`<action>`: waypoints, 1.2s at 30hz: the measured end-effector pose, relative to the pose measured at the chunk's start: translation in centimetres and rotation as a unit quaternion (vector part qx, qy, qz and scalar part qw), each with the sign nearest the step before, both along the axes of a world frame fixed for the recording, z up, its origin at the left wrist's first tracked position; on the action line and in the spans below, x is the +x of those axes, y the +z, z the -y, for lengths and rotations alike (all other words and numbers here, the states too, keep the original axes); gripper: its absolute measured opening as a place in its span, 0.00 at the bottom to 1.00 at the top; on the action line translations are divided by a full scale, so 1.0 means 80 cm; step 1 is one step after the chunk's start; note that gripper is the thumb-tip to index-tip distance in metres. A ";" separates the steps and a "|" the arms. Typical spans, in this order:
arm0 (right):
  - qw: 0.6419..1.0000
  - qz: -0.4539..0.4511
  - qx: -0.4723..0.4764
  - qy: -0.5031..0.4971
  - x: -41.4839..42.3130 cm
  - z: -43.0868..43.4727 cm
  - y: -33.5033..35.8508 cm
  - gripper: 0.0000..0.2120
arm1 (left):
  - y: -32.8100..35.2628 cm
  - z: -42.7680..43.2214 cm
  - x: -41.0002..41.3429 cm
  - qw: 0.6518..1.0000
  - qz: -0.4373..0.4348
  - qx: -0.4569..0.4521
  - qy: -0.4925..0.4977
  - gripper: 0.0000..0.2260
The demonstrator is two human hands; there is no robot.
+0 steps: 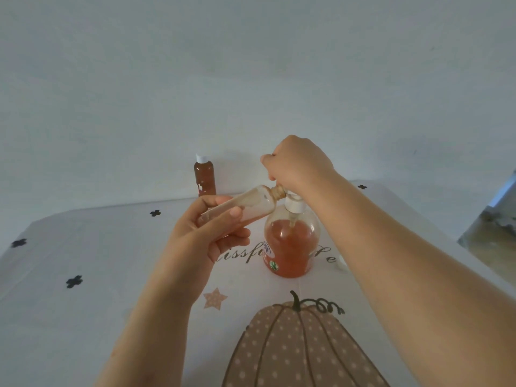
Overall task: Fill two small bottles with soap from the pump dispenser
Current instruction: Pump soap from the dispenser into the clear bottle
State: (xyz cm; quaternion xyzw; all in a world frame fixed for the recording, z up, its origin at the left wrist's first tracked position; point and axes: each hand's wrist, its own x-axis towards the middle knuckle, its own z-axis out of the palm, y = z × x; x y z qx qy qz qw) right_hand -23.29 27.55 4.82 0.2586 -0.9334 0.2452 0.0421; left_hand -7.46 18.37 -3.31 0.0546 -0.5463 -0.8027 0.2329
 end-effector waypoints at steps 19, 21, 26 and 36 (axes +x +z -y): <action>0.995 -0.094 0.039 -0.023 0.018 -0.012 0.029 0.17 | 0.010 -0.009 0.009 0.998 -0.020 0.038 -0.040 0.17; 0.994 -0.095 0.045 -0.018 0.018 -0.012 0.030 0.17 | 0.011 -0.010 0.009 0.998 -0.020 0.035 -0.042 0.14; 0.998 -0.042 0.038 -0.002 0.017 -0.005 0.026 0.12 | 0.010 -0.005 0.009 0.999 -0.008 0.025 -0.031 0.14; 1.000 -0.006 0.023 0.006 0.009 -0.002 0.008 0.12 | 0.003 0.003 0.005 1.000 0.010 0.025 -0.009 0.12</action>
